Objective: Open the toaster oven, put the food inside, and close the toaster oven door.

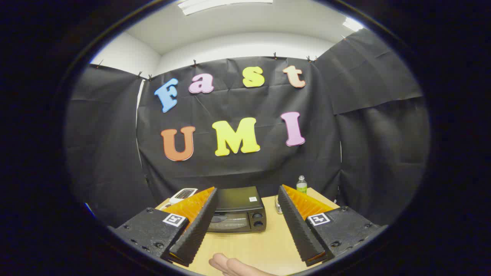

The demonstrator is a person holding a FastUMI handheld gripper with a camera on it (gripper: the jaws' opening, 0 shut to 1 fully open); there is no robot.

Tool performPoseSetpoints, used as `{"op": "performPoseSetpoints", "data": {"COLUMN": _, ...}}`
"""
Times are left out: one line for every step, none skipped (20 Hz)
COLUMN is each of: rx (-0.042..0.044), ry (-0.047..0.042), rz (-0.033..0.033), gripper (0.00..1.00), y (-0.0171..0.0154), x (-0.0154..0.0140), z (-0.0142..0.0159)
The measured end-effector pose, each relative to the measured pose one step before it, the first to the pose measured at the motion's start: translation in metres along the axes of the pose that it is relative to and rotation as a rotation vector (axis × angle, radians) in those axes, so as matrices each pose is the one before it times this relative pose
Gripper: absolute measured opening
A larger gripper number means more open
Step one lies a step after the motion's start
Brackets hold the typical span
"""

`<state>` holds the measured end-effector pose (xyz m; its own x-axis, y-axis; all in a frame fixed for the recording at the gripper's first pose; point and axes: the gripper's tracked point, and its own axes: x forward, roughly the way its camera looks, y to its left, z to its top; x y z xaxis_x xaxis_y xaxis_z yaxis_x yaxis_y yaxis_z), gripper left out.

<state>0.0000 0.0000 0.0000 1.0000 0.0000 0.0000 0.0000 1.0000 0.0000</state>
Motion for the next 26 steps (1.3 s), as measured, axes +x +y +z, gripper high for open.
{"op": "performPoseSetpoints", "data": {"rx": -0.01149, "ry": 0.00734, "rz": 0.00942, "gripper": 1.0, "y": -0.00109, "x": 0.00613, "z": -0.00167}}
{"op": "performPoseSetpoints", "data": {"rx": -0.01077, "ry": 0.00567, "rz": 0.00805, "gripper": 1.0, "y": 0.0004, "x": 0.00594, "z": 0.00054}}
{"op": "performPoseSetpoints", "data": {"rx": -0.00762, "ry": 0.00826, "rz": 0.00344, "gripper": 1.0, "y": -0.00005, "x": 0.00594, "z": -0.00111}}
{"op": "performPoseSetpoints", "data": {"rx": 0.00277, "ry": 0.00361, "rz": 0.00679, "gripper": 1.0, "y": 0.00027, "x": 0.00375, "z": 0.0006}}
{"op": "performPoseSetpoints", "data": {"rx": 0.01362, "ry": 0.00312, "rz": 0.0028, "gripper": 1.0, "y": 0.00153, "x": 0.00168, "z": 0.00105}}
{"op": "performPoseSetpoints", "data": {"rx": 0.02196, "ry": 0.00382, "rz": 0.00857, "gripper": 1.0, "y": 0.00222, "x": -0.00123, "z": -0.00026}}
{"op": "performPoseSetpoints", "data": {"rx": 0.0215, "ry": 0.00321, "rz": 0.01604, "gripper": 1.0, "y": 0.00659, "x": -0.00267, "z": -0.00031}}
{"op": "performPoseSetpoints", "data": {"rx": 0.00857, "ry": 0.00695, "rz": 0.01106, "gripper": 1.0, "y": 0.00508, "x": -0.00383, "z": -0.00165}}
{"op": "performPoseSetpoints", "data": {"rx": -0.00044, "ry": -0.00304, "rz": 0.0093, "gripper": 1.0, "y": 0.00335, "x": -0.00409, "z": -0.00104}}
{"op": "performPoseSetpoints", "data": {"rx": -0.00626, "ry": -0.0044, "rz": -0.0101, "gripper": 1.0, "y": 0.0022, "x": -0.00454, "z": 0.00265}}
{"op": "performPoseSetpoints", "data": {"rx": -0.00941, "ry": -0.00499, "rz": -0.01531, "gripper": 1.0, "y": -0.00061, "x": -0.00536, "z": 0.0005}}
{"op": "performPoseSetpoints", "data": {"rx": -0.0103, "ry": -0.00825, "rz": -0.01062, "gripper": 1.0, "y": 0.00291, "x": -0.00479, "z": 0.00245}}
{"op": "performPoseSetpoints", "data": {"rx": -0.01054, "ry": -0.01277, "rz": -0.01122, "gripper": 1.0, "y": 0.00336, "x": -0.0049, "z": 0.00273}}
{"op": "performPoseSetpoints", "data": {"rx": -0.01207, "ry": -0.01196, "rz": -0.01109, "gripper": 1.0, "y": 0.00164, "x": -0.00379, "z": 0.00259}}
{"op": "performPoseSetpoints", "data": {"rx": -0.02037, "ry": -0.01083, "rz": -0.0138, "gripper": 1.0, "y": 0.00082, "x": -0.00263, "z": 0.00074}}
{"op": "performPoseSetpoints", "data": {"rx": -0.02348, "ry": -0.01418, "rz": -0.00698, "gripper": 1.0, "y": 0.00153, "x": -0.00127, "z": 0.00123}}
{"op": "performPoseSetpoints", "data": {"rx": -0.01601, "ry": -0.01204, "rz": -0.01046, "gripper": 1.0, "y": 0.00123, "x": -0.00019, "z": 0.00049}}
{"op": "performPoseSetpoints", "data": {"rx": 0.00169, "ry": -0.00756, "rz": -0.01234, "gripper": 1.0, "y": -0.00023, "x": 0.00117, "z": -0.00164}}
{"op": "performPoseSetpoints", "data": {"rx": 0.01318, "ry": 0.00122, "rz": -0.00573, "gripper": 1.0, "y": 0.00172, "x": 0.00207, "z": -0.00445}}
{"op": "performPoseSetpoints", "data": {"rx": 0.02005, "ry": 0.00682, "rz": 0.00321, "gripper": 1.0, "y": 0.00523, "x": 0.00301, "z": -0.00647}}
{"op": "performPoseSetpoints", "data": {"rx": 0.01474, "ry": 0.00872, "rz": 0.0076, "gripper": 1.0, "y": 0.00529, "x": 0.00515, "z": -0.00564}}
{"op": "performPoseSetpoints", "data": {"rx": 0.00575, "ry": 0.01173, "rz": 0.00623, "gripper": 1.0, "y": 0.00405, "x": 0.0066, "z": -0.00584}}
{"op": "performPoseSetpoints", "data": {"rx": -0.00034, "ry": 0.02028, "rz": 0.00279, "gripper": 1.0, "y": 0.0035, "x": 0.00954, "z": -0.00946}}
{"op": "performPoseSetpoints", "data": {"rx": 0.00222, "ry": 0.01745, "rz": -0.00044, "gripper": 1.0, "y": 0.0025, "x": 0.00901, "z": -0.00875}}
{"op": "performPoseSetpoints", "data": {"rx": 0.0054, "ry": 0.01541, "rz": 0.00238, "gripper": 1.0, "y": 0.00394, "x": 0.01007, "z": -0.00656}}
{"op": "performPoseSetpoints", "data": {"rx": 0.00606, "ry": 0.0044, "rz": 0.00647, "gripper": 1.0, "y": 0.00442, "x": 0.00927, "z": -0.00491}}
